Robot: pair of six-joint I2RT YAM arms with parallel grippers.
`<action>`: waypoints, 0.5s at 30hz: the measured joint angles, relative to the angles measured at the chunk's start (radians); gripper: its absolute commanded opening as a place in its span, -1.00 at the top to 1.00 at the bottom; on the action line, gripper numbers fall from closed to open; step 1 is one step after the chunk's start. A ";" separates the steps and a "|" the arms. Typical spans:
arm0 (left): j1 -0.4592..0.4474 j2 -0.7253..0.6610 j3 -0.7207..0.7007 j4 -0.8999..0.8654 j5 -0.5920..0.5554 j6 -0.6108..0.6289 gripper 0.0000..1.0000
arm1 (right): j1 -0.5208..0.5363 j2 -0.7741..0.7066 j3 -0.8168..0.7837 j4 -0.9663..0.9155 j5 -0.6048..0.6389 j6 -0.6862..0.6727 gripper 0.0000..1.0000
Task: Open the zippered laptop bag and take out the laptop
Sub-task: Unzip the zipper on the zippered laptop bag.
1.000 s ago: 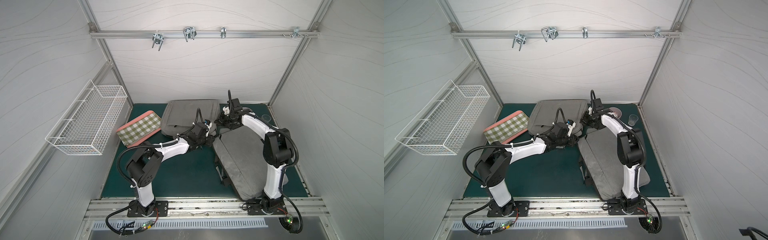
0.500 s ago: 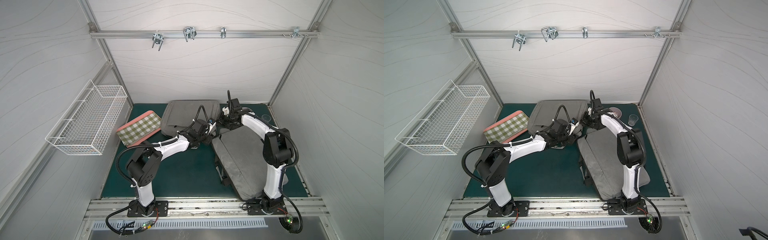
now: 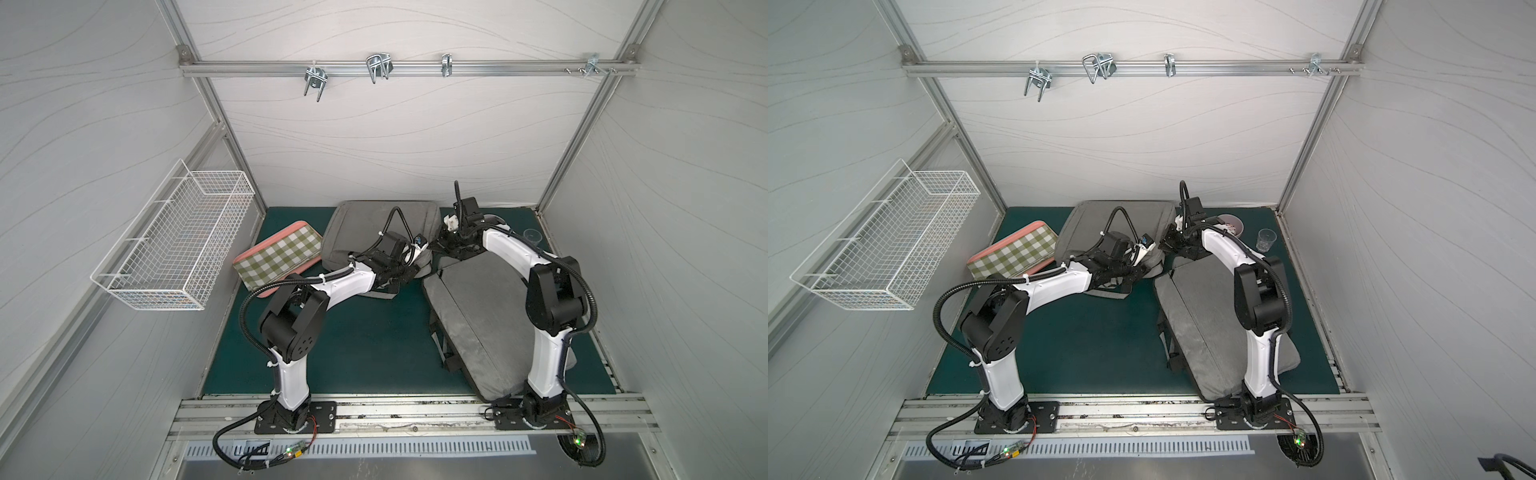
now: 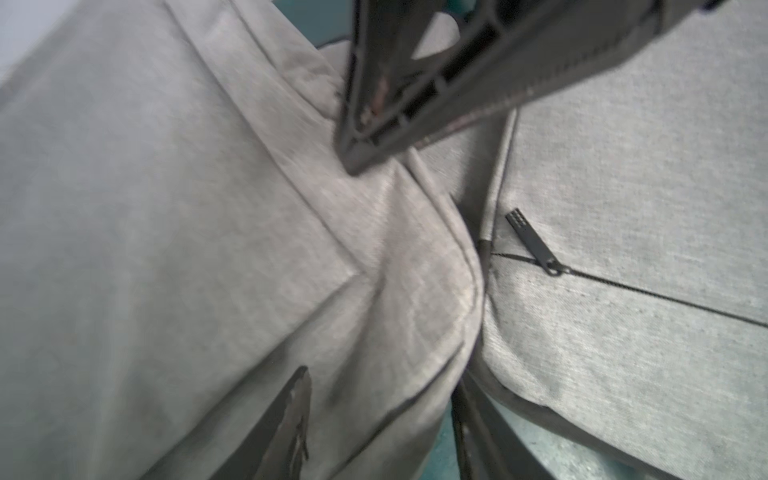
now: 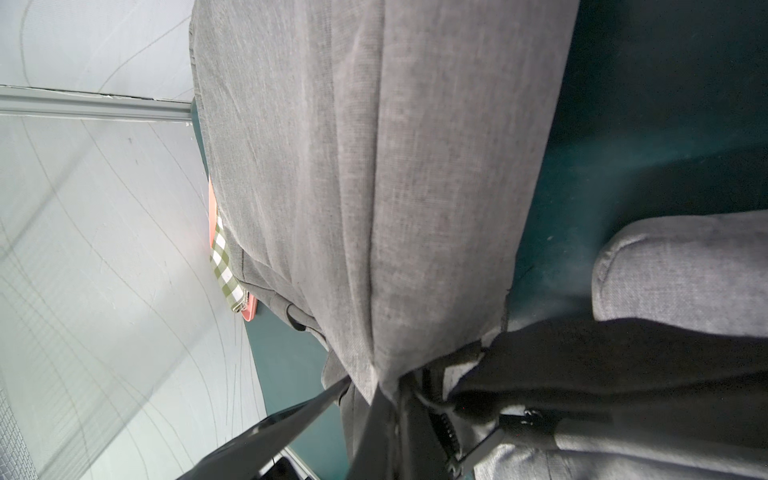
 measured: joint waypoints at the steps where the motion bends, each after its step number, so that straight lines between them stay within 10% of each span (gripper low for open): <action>1: 0.001 0.009 0.007 -0.009 0.008 0.008 0.29 | 0.000 0.000 0.000 0.000 0.000 0.000 1.00; 7: 0.018 0.018 0.027 -0.022 0.042 0.025 1.00 | 0.000 0.000 0.000 0.000 -0.010 -0.002 0.77; 15: 0.064 0.017 0.027 -0.031 0.143 -0.030 1.00 | -0.001 -0.024 -0.026 0.034 -0.055 -0.061 0.12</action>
